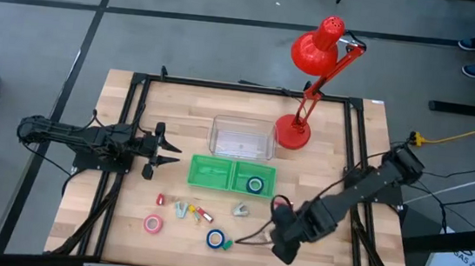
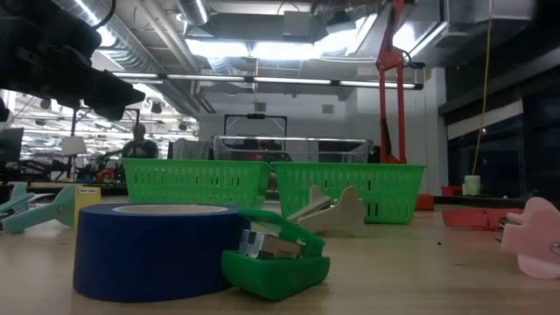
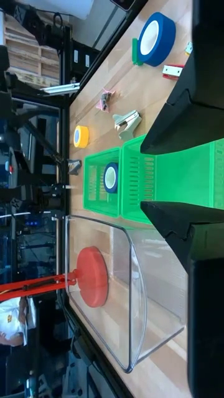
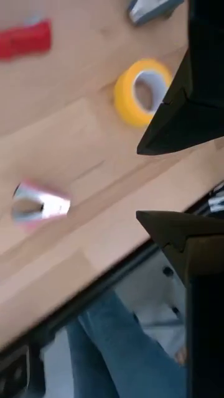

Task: Pick and place Stapler, Stapler remover, tape
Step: Put the yellow tape into the right green bin

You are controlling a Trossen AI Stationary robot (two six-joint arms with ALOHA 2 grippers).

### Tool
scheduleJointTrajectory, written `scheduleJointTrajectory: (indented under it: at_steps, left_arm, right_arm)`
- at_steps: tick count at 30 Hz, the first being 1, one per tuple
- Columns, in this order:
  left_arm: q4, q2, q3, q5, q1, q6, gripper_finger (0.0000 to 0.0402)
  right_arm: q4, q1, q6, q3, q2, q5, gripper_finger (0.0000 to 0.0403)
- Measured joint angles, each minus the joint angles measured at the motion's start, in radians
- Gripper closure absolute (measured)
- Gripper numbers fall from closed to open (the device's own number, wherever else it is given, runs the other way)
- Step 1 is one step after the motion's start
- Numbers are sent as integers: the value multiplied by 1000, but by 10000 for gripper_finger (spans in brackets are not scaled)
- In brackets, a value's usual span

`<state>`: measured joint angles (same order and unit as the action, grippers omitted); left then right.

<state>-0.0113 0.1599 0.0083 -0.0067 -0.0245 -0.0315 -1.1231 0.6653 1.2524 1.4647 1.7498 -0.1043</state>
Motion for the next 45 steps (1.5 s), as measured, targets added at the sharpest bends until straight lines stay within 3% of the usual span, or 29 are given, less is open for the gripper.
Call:
scheduleJointTrajectory:
  at_steps: [11,21,26,31,35,40,45]
  left_arm:
    - [0,0,0,0,0,0,272]
    - [0,0,0,0,0,0,272]
    - [0,0,0,0,0,0,272]
    - [0,0,0,0,0,0,272]
    - [0,0,0,0,0,0,272]
    - [0,0,0,0,0,0,272]
    - [0,0,0,0,0,0,272]
  right_arm:
    - [24,89,263,-178,0,4,246]
    - [235,88,290,-365,0,-2,246]
    - [265,88,400,-448,0,-4,246]
    - [338,88,389,-491,0,-45,248]
    - [358,88,389,-491,0,-47,283]
    - [360,86,389,-488,0,-47,364]
    - [356,78,377,-461,0,-47,366]
